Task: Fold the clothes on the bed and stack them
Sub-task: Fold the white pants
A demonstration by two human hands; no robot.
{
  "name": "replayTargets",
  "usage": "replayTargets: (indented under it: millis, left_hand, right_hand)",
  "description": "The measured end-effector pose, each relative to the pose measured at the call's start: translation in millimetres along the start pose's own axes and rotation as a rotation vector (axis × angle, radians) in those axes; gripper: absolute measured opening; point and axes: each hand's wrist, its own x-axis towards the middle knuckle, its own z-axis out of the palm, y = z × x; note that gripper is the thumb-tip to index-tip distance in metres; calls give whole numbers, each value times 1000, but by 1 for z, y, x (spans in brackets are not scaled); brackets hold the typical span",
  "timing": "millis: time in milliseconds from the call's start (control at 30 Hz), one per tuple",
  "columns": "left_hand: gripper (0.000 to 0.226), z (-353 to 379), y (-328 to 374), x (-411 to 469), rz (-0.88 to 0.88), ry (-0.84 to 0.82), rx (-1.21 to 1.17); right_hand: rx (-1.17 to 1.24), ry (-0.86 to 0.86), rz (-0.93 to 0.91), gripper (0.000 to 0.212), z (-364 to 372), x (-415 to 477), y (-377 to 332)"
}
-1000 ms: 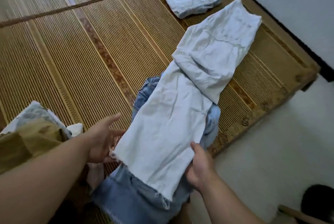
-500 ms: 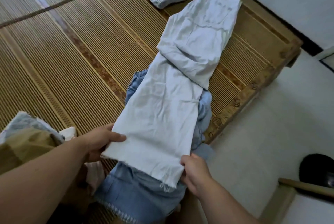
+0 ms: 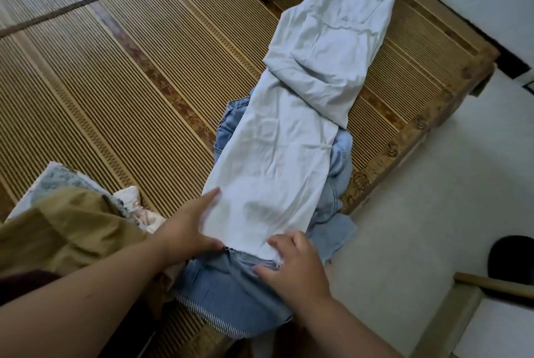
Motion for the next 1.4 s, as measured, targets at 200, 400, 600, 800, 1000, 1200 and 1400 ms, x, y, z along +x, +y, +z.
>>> replayTargets:
  millis: [200, 400, 600, 800, 1000, 1200, 1400]
  left_hand:
    - [63, 6, 3, -4, 6, 230, 148]
    - [24, -7, 10, -11, 1, 463, 142]
    - [18, -6, 31, -21, 24, 515, -102]
    - [22, -6, 51, -32, 369, 549, 164]
    - [4, -16, 46, -27, 377, 623, 443]
    - [16, -17, 43, -19, 42, 554, 224]
    - [20, -45, 12, -50, 298, 743, 276]
  right_hand:
    - [116, 132, 86, 22, -6, -4, -7]
    - [540, 186, 295, 26, -19, -1, -21]
    - [402, 295, 194, 19, -23, -8, -30]
    - [-88, 135, 154, 49, -2, 2, -33]
    - [-101, 236, 247, 11, -20, 0, -3]
    - [-37, 444, -22, 16, -38, -26, -10]
    - [-83, 637, -332, 17, -40, -38, 2]
